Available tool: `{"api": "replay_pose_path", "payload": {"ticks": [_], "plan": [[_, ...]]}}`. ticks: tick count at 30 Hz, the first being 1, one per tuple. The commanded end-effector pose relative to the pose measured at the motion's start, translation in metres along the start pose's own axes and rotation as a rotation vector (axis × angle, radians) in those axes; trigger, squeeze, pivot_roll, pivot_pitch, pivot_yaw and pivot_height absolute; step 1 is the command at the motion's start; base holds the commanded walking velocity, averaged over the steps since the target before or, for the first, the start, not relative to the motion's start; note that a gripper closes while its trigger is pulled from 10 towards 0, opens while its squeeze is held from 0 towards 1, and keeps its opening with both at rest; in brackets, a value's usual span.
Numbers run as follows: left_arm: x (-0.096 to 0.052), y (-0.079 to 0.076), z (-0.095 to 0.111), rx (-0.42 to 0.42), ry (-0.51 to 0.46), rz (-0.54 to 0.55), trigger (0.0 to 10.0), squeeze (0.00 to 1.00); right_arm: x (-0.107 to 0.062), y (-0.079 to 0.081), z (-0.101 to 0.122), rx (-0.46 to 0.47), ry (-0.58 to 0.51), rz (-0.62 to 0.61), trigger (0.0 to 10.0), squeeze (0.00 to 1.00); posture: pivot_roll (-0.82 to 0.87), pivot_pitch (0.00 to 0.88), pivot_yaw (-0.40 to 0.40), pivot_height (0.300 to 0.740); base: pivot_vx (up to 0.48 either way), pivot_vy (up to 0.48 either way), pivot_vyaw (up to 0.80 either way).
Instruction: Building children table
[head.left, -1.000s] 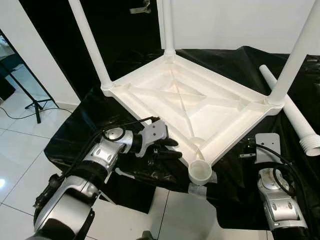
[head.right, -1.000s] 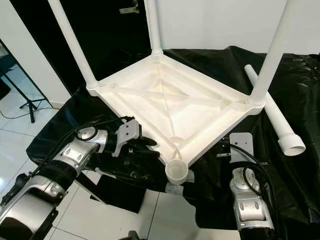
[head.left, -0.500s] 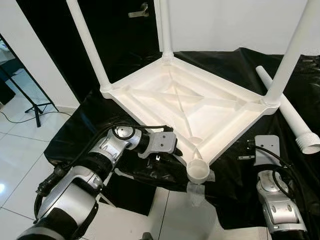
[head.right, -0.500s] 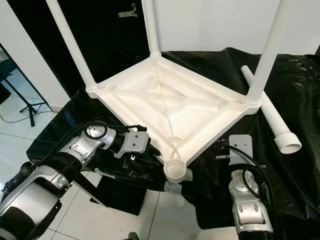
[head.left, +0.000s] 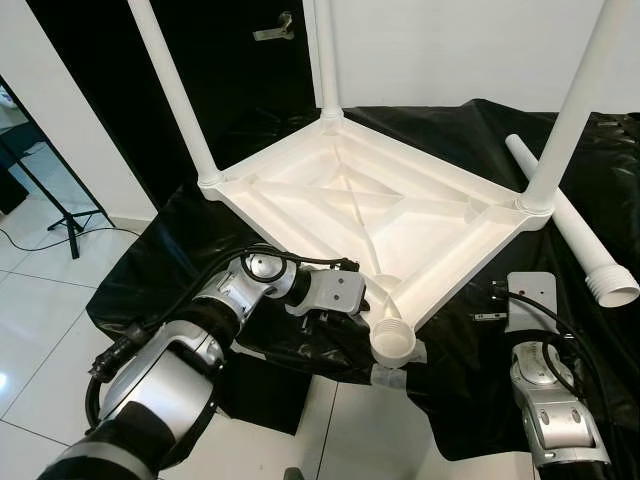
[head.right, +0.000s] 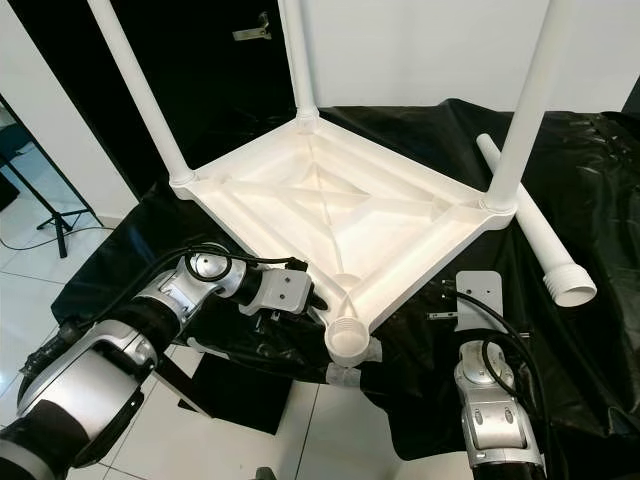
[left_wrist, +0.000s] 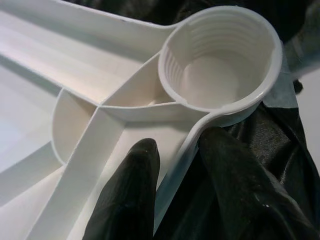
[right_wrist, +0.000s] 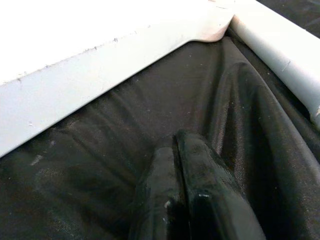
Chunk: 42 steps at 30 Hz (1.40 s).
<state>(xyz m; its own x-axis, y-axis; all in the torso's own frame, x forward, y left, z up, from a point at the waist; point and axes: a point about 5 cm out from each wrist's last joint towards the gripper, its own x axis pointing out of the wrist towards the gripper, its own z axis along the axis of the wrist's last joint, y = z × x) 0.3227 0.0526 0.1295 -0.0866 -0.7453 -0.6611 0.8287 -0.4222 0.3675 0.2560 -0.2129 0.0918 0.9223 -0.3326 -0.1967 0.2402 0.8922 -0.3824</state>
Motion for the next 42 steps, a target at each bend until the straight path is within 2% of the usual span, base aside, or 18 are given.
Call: {"api": "replay_pose_path", "payload": {"ticks": [1, 3, 4, 6, 7, 9, 10, 11, 14, 15, 18, 20, 22, 34, 36, 37, 39, 42], "plan": [[0.000, 0.000, -0.008, -0.008, 0.055, 0.069, 10.0, 0.00, -0.003, 0.008, -0.015, 0.007, 0.083, 0.034, 10.0, 0.00, 0.00, 0.000, 0.110, 0.740, 0.000, 0.000, 0.00], [0.002, -0.009, -0.019, -0.028, 0.127, -0.006, 10.0, 0.00, -0.005, 0.009, -0.015, 0.010, 0.086, 0.036, 10.0, 0.00, 0.00, 0.000, 0.111, 0.740, 0.000, 0.000, 0.00], [0.003, -0.018, -0.025, -0.058, 0.151, -0.080, 7.6, 0.00, -0.005, 0.008, -0.015, 0.013, 0.087, 0.037, 10.0, 0.00, 0.00, 0.000, 0.109, 0.740, 0.000, 0.000, 0.00], [0.004, -0.023, -0.028, -0.076, 0.162, -0.127, 7.6, 0.00, -0.005, 0.008, -0.015, 0.015, 0.087, 0.037, 10.0, 0.00, 0.00, 0.000, 0.109, 0.740, 0.000, 0.000, 0.00], [0.007, -0.029, -0.028, -0.101, 0.132, -0.167, 3.8, 0.00, -0.006, 0.008, -0.014, 0.018, 0.087, 0.034, 10.0, 0.00, -0.01, 0.000, 0.107, 0.740, 0.000, 0.000, 0.00], [0.010, -0.031, -0.026, -0.115, 0.106, -0.184, 3.8, 0.00, -0.006, 0.008, -0.014, 0.020, 0.087, 0.033, 10.0, 0.00, -0.01, 0.000, 0.107, 0.740, 0.000, 0.000, 0.00], [0.015, -0.032, -0.021, -0.138, 0.042, -0.188, 0.0, 0.00, -0.007, 0.007, -0.014, 0.022, 0.088, 0.029, 10.0, 0.00, -0.01, 0.000, 0.108, 0.740, 0.000, 0.000, 0.00], [0.023, -0.031, -0.012, -0.165, -0.048, -0.167, 0.0, 0.00, -0.008, 0.006, -0.015, 0.024, 0.090, 0.026, 10.0, 0.00, -0.01, 0.000, 0.107, 0.740, 0.000, 0.000, 0.00], [0.034, -0.025, -0.002, -0.198, -0.121, -0.094, 0.0, 0.00, -0.009, 0.005, -0.015, 0.025, 0.092, 0.024, 10.0, 0.00, -0.01, 0.000, 0.107, 0.740, 0.000, 0.000, 0.00], [0.046, -0.019, 0.005, -0.251, -0.168, -0.003, 0.0, 0.00, -0.010, 0.004, -0.015, 0.027, 0.092, 0.022, 10.0, 0.00, -0.01, 0.000, 0.107, 0.740, 0.000, 0.000, 0.00], [0.067, -0.011, 0.011, -0.370, -0.185, 0.167, 0.0, 0.00, -0.013, 0.003, -0.011, 0.036, 0.086, 0.020, 10.0, 0.00, -0.01, 0.000, 0.107, 0.740, 0.000, 0.000, 0.00], [0.070, -0.010, 0.012, -0.389, -0.183, 0.185, 0.0, 0.00, -0.014, 0.002, -0.010, 0.038, 0.084, 0.019, 10.0, 0.00, -0.01, 0.000, 0.107, 0.740, 0.000, 0.000, 0.00], [0.077, -0.010, 0.011, -0.451, -0.164, 0.244, 0.0, 0.00, -0.016, 0.001, -0.005, 0.047, 0.071, 0.017, 10.0, 0.00, -0.01, 0.000, 0.109, 0.740, 0.000, 0.000, 0.00], [0.082, -0.013, 0.003, -0.520, -0.101, 0.321, 0.0, 0.00, -0.017, -0.003, 0.009, 0.047, 0.022, 0.016, 10.0, 0.00, -0.02, 0.000, 0.107, 0.740, 0.000, 0.000, 0.00], [0.080, -0.011, -0.006, -0.592, -0.046, 0.439, 0.0, 0.00, -0.017, -0.004, 0.024, 0.027, -0.038, 0.026, 10.0, 0.00, -0.02, 0.000, 0.105, 0.740, 0.000, 0.000, 0.00], [0.080, -0.011, -0.006, -0.592, -0.046, 0.439, 0.0, 0.00, -0.017, -0.004, 0.024, 0.027, -0.038, 0.026, 10.0, 0.00, -0.02, 0.000, 0.105, 0.740, 0.000, 0.000, 0.00], [0.077, -0.006, -0.013, -0.671, 0.001, 0.587, 0.0, 0.00, -0.018, -0.002, 0.038, 0.019, -0.095, 0.037, 10.0, 0.00, -0.02, 0.000, 0.104, 0.740, 0.000, 0.000, 0.00], [0.075, -0.003, -0.015, -0.698, 0.009, 0.650, 0.0, 0.00, -0.019, -0.002, 0.045, 0.019, -0.124, 0.039, 10.0, 0.00, -0.02, 0.000, 0.104, 0.740, 0.000, 0.000, 0.00]]}}
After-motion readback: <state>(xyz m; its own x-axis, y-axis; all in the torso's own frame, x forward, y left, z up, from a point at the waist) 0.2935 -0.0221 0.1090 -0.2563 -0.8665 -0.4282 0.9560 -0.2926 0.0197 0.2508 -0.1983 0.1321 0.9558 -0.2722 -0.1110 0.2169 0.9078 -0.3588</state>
